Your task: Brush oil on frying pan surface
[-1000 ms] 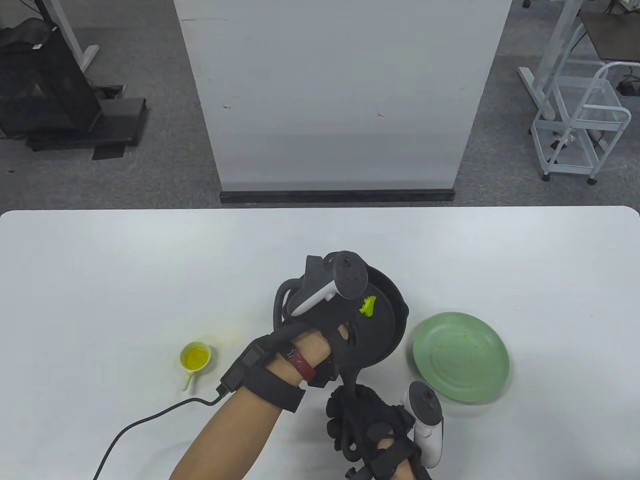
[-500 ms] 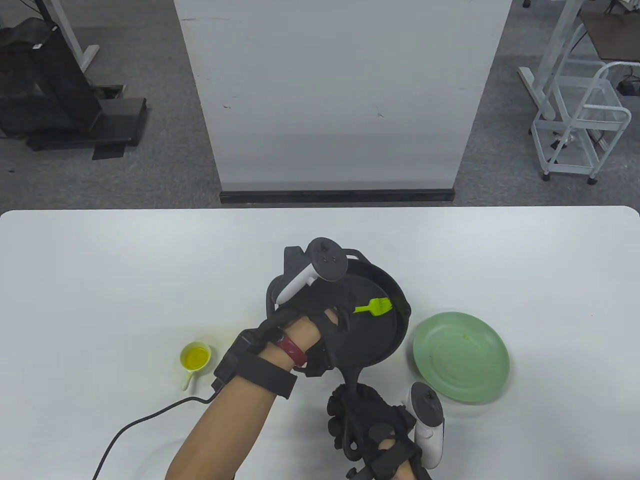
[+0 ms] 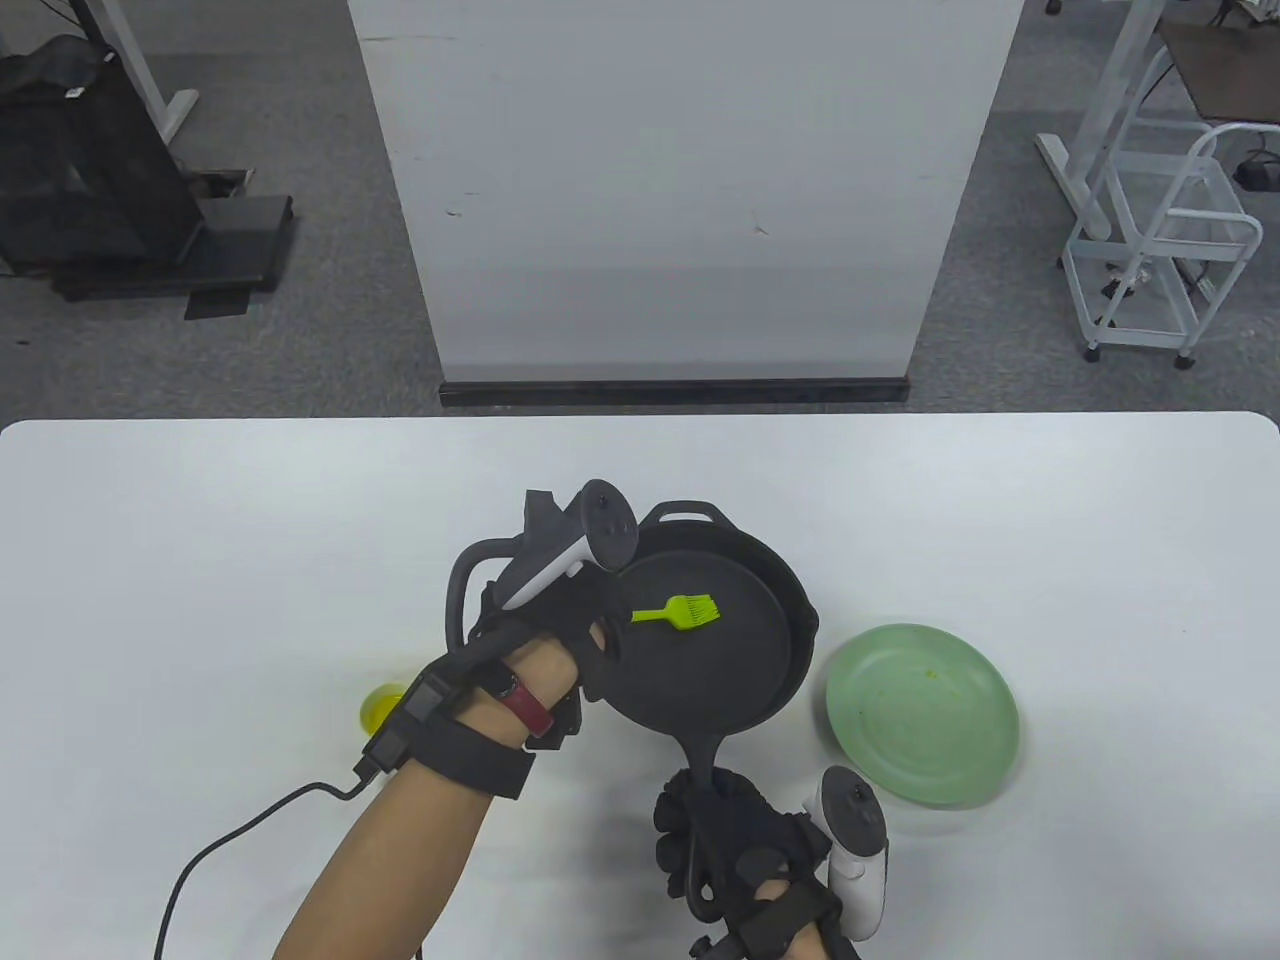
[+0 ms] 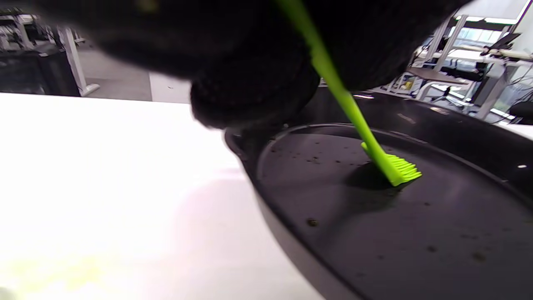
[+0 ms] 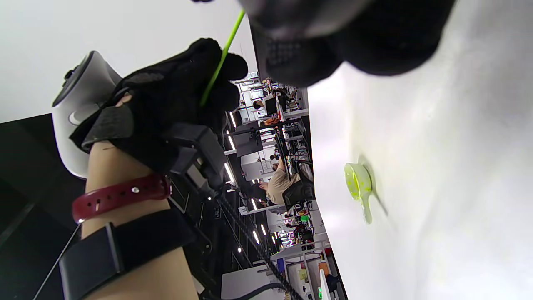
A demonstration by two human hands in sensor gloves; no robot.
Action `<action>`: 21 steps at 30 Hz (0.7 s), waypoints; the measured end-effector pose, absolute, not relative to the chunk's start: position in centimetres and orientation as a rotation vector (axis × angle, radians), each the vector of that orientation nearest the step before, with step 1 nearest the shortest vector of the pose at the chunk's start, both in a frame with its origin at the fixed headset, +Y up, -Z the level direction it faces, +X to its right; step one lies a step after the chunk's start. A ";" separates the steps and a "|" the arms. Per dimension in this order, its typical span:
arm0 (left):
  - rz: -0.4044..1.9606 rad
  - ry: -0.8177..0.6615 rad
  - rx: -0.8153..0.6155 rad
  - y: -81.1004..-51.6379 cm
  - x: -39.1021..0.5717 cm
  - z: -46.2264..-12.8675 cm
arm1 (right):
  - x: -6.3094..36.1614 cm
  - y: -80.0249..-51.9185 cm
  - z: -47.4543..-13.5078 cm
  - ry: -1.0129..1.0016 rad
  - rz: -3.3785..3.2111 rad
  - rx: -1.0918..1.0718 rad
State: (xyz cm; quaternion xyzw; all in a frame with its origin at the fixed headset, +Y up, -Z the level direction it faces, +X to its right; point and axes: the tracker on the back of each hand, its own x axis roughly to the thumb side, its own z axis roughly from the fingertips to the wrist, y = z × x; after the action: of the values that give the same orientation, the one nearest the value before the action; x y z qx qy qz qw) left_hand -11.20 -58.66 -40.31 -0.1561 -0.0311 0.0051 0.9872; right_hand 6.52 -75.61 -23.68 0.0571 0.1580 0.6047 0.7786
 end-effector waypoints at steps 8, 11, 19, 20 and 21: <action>-0.153 -0.014 -0.247 -57.7 -11.9 -39.4 | 6.5 -75.6 -23.7 0.341 1.308 0.117; -0.196 -0.011 -0.204 -57.2 -12.0 -38.9 | 6.5 -75.7 -23.6 0.341 1.307 0.114; -0.223 -0.070 -0.070 -54.7 -11.2 -36.4 | 6.7 -75.7 -23.7 0.333 1.315 0.102; -0.251 -0.073 -0.046 -54.4 -10.9 -35.8 | 6.7 -75.7 -23.7 0.333 1.316 0.100; -0.269 -0.080 -0.032 -54.2 -10.6 -35.5 | 6.7 -75.7 -23.7 0.333 1.316 0.099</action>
State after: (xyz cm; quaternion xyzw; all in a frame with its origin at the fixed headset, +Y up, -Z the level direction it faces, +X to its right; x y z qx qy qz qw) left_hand -10.64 -54.23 -35.50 -0.0158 -0.0400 -0.1341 0.9900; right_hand 6.68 -75.69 -23.69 0.0459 0.1540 0.6084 0.7772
